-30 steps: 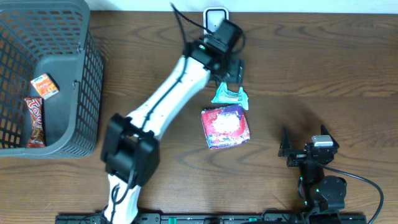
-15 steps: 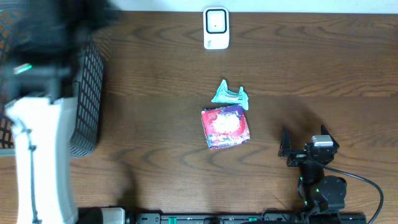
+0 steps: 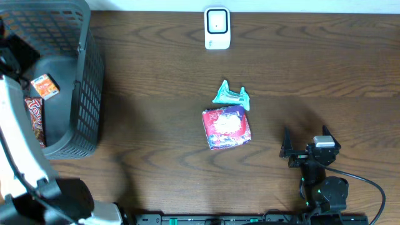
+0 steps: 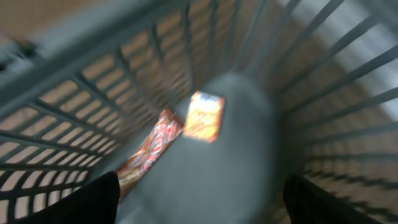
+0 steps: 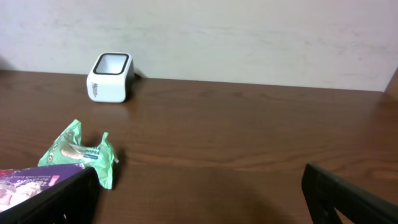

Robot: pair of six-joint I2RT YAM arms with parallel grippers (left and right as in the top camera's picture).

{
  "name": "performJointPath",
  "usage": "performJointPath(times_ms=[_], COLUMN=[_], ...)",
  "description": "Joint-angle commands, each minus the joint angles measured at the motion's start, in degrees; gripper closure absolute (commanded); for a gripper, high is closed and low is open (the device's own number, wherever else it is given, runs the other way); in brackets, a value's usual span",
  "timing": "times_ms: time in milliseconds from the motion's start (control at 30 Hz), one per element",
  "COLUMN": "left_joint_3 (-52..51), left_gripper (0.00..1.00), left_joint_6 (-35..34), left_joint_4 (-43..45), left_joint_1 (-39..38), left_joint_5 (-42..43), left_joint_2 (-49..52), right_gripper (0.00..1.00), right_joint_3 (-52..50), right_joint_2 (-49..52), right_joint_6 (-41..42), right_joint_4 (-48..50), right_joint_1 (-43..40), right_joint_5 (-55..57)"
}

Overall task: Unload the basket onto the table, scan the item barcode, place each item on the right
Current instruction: 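Reach the left gripper into the basket and grasp the red TOP bar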

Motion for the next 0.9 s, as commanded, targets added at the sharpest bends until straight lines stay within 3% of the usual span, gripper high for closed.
performJointPath(times_ms=[0,267,533,867], left_joint_3=[-3.5,-17.0,-26.0,-30.5], left_gripper=[0.21,0.22,0.21,0.23], left_joint_6=[10.6,14.8,32.2,36.3], left_joint_4=[-1.0,8.5,14.7,21.8], left_joint_1=[1.0,4.0,5.7,5.7], left_joint_5=[-0.7,-1.4,-1.9,-1.8], left_joint_2=[2.3,4.6,4.8,8.0], right_gripper=[0.01,0.01,0.01,0.01], right_joint_3=[-0.2,-0.2,-0.2,-0.2], right_joint_2=[-0.1,-0.1,-0.1,-0.1], right_joint_6=[-0.4,-0.4,-0.4,-0.4], right_joint_4=[-0.1,-0.1,-0.1,-0.1], right_joint_1=[0.1,0.1,0.1,0.1], right_joint_5=[-0.1,-0.1,-0.1,-0.1])
